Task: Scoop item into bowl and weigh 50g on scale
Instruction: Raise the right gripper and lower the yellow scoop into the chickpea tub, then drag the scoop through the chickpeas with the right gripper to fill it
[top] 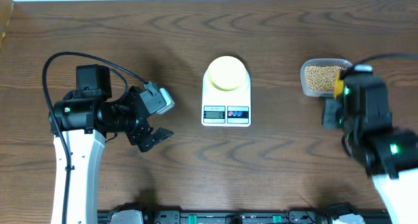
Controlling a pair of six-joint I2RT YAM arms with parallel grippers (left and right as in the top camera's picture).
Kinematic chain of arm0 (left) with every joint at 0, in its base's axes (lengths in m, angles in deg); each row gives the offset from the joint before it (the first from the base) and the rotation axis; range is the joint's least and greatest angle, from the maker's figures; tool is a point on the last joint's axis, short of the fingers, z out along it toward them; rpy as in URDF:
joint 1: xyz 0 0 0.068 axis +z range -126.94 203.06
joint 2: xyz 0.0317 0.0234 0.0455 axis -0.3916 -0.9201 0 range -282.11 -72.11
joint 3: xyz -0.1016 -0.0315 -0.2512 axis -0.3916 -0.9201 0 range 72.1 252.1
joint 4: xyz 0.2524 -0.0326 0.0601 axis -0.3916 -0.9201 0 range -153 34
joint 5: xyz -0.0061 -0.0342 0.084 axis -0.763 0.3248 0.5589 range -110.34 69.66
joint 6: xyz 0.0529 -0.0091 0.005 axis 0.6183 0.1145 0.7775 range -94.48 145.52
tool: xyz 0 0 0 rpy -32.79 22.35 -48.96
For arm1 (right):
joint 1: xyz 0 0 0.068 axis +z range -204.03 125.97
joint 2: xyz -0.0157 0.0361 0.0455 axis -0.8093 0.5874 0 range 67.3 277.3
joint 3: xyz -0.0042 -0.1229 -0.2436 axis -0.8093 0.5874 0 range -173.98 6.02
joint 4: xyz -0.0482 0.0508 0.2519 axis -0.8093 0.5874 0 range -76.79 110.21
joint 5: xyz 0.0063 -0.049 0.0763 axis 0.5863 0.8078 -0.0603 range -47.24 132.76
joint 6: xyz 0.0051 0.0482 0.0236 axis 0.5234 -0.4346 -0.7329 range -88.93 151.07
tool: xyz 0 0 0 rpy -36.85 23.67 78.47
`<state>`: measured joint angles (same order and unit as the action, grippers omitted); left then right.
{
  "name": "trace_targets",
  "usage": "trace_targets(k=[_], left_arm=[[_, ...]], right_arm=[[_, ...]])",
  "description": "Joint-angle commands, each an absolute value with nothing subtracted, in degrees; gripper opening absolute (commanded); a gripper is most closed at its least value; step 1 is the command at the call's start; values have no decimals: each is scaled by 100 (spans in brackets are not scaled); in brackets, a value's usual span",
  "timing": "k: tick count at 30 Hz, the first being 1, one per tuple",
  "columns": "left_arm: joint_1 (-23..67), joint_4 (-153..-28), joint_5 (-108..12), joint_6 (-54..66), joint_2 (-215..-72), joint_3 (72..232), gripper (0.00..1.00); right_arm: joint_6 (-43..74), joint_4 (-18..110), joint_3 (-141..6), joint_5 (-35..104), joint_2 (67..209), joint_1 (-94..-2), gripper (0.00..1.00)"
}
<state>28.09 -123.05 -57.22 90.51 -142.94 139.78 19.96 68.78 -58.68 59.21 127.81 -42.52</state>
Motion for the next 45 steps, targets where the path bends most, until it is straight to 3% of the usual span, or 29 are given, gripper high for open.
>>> trace_targets(k=[1, 25, 45], left_arm=[[2796, -12318, -5694, 9147, -14274, 13927, 98], [2796, -12318, -5691, 9147, -14274, 13927, 98], [2796, -12318, -5694, 9147, -14274, 13927, 98]], right_arm=[[2426, 6760, -6074, 6065, 13378, -4562, 1], [2905, 5215, -6074, 7090, 15924, -4687, 1], [3353, 4791, -6074, 7289, 16423, -4875, 1]])
